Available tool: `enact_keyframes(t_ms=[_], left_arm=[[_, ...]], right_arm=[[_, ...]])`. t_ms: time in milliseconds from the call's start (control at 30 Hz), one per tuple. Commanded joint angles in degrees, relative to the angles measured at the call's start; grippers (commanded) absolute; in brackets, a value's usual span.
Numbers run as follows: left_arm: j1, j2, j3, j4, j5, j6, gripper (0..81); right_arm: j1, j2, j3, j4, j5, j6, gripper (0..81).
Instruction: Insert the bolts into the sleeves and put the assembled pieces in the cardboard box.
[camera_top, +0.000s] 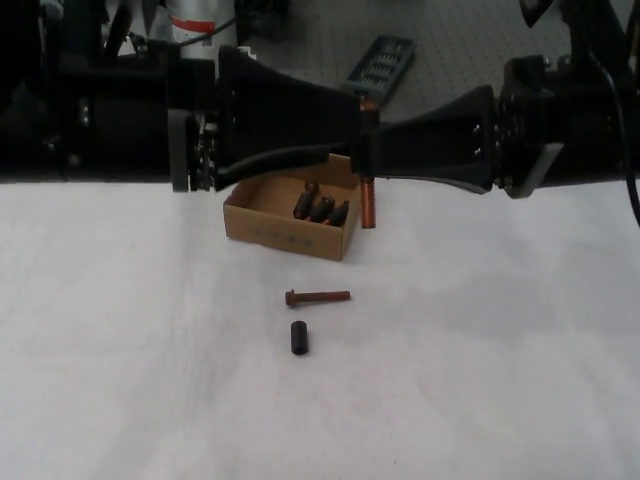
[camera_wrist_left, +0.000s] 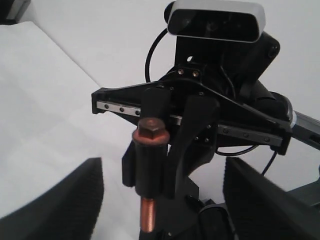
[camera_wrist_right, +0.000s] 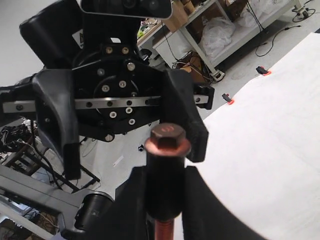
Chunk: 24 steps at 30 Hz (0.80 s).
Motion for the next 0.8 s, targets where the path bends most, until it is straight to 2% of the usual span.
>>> enact_keyframes(t_ms=[0,133,233,433,567,767], left_arm=[[0.0,-0.6,-0.2,-0.4,0.0,-2.0,50.0],[0.9,-0.6,-0.2,-0.4,-0.8,-2.0,49.9],[2.5,-0.6,-0.2,1.0,0.2,-2.0,49.9],[8.6,-3.8,-0.2,15.2,0.7,-0.3,47.3],[12.9,-8.4,-0.2,26.5,-0.2,5.3,47.3],[20.2,-18.1,-0.2,43.4,-6.4,15.0,47.3]], right_arm=[[-0.2,-0.7,-0.8,-0.9,-0.4,-0.2,2.9],[-0.2,-0.7,-0.8,-0.9,-0.1,-0.2,2.9],[-0.2,-0.7,-0.8,-0.9,4.1,-0.2,2.9],[-0.2,4.2,-3.0,0.3,8.7,-1.1,2.9],[-0.4,12.8,-8.8,0.3,11.0,-0.4,2.9],[-1.6,28.1,-23.7,6.1,15.9,-0.1,2.9]])
